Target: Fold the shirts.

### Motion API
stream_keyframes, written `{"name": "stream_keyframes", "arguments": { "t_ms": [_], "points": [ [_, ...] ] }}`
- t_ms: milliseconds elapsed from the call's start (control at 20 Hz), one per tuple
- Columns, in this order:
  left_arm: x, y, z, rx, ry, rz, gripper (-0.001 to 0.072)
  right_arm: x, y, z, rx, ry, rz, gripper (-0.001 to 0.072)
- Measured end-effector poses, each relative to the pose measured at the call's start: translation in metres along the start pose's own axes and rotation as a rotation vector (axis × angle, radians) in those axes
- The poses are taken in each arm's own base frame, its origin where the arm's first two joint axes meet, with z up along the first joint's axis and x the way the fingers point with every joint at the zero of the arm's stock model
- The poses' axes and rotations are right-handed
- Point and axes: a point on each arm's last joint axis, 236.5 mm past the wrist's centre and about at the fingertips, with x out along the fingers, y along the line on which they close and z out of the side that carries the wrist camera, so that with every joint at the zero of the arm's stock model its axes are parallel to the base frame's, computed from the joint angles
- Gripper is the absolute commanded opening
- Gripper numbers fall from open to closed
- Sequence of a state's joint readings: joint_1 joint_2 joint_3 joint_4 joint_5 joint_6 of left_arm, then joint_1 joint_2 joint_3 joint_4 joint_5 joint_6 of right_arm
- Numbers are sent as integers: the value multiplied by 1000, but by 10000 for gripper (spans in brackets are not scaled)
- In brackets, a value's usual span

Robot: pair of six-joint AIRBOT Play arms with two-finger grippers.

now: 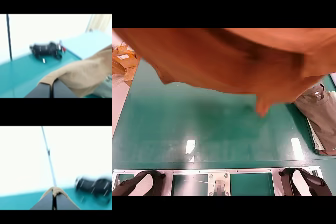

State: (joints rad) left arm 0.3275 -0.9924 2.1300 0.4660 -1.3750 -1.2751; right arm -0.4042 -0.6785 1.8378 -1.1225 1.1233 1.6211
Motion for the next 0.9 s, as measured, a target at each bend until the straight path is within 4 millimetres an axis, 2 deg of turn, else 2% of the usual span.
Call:
{"name": "stream_keyframes", "arguments": {
  "t_ms": [100,200,250,350,400,500,600,650,750,800,900],
  "points": [
    [-12,-21,16,35,-44,8,25,-31,7,28,-47,-97,-38,15],
    [-18,-21,20,39,-56,46,25,-49,4,43,-84,-151,-90,15],
    [-18,-14,19,29,-51,75,26,-53,-1,47,-97,-163,-117,15],
    [-13,16,4,-17,-11,152,26,-51,-10,48,-105,-163,-153,15],
    [-9,35,-7,-52,17,187,26,-43,-18,43,-101,-144,-170,15],
    [3,77,-41,-138,97,248,26,-12,-39,19,-70,-56,-191,15],
    [19,115,-84,-230,190,264,26,31,-59,-25,-1,79,-175,15],
    [29,134,-109,-276,242,260,26,54,-69,-54,35,159,-159,15],
    [51,165,-164,-372,344,231,26,103,-91,-128,115,333,-131,15],
    [63,177,-193,-416,398,209,26,126,-104,-171,156,420,-126,15],
    [90,198,-260,-507,509,165,26,162,-122,-255,223,567,-123,15]
  ]
}}
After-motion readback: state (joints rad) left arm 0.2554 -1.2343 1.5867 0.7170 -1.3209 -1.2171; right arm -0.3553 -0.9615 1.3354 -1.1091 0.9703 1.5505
